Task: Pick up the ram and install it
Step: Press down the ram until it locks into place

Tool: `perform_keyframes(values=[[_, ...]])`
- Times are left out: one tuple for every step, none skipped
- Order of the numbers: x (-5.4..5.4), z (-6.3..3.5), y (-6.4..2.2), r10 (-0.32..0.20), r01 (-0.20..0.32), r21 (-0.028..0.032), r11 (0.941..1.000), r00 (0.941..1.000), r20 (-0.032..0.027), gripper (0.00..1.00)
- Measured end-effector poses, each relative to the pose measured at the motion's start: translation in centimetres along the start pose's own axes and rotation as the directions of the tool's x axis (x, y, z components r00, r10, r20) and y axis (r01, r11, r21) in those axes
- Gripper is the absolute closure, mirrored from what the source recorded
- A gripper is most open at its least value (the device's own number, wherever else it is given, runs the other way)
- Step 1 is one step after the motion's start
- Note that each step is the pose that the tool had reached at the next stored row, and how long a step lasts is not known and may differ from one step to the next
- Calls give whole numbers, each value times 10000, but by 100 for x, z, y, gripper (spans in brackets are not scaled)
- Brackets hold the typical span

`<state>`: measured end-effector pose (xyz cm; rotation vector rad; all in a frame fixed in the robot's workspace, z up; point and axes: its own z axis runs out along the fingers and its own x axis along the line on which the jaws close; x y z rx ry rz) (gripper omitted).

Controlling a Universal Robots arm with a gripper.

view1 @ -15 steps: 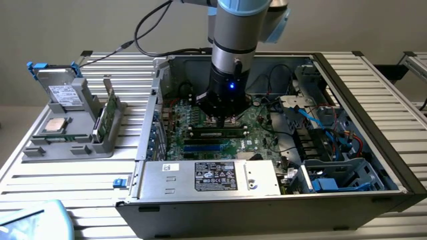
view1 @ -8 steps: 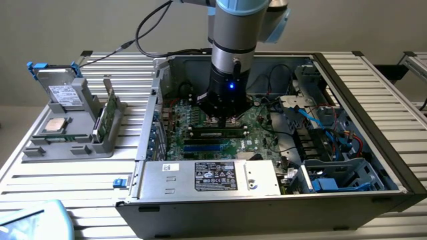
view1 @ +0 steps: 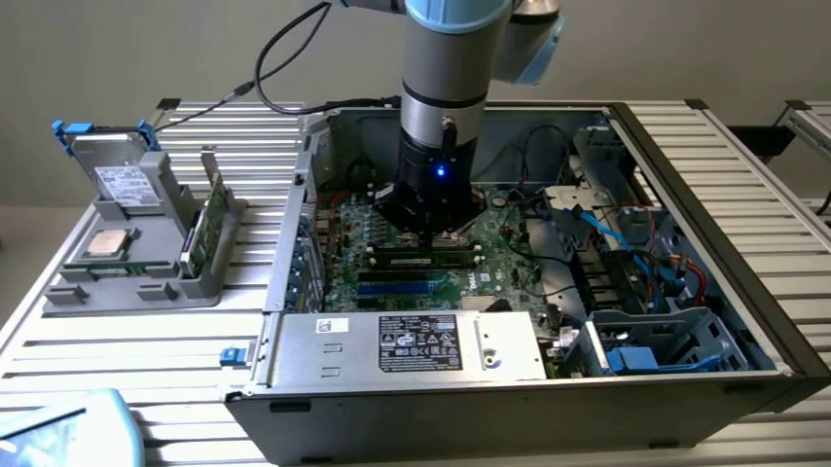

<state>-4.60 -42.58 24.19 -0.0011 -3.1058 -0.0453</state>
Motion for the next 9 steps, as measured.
perform_keyframes(values=[[0, 0, -10, 3, -3, -4, 10000, 10000, 0, 90], [1, -1, -11, 4, -4, -5, 10000, 10000, 0, 90], [1, -1, -11, 5, -5, -6, 10000, 10000, 0, 90], [0, 0, -11, 5, -5, -7, 10000, 10000, 0, 90], [0, -1, -11, 3, -3, -6, 10000, 10000, 0, 90], [0, -1, -12, 3, -3, -6, 10000, 10000, 0, 90], [0, -1, -12, 3, -3, -6, 10000, 10000, 0, 90], [0, -1, -12, 3, -3, -6, 10000, 10000, 0, 90], [0, 0, -12, 3, -3, -6, 10000, 10000, 0, 90]])
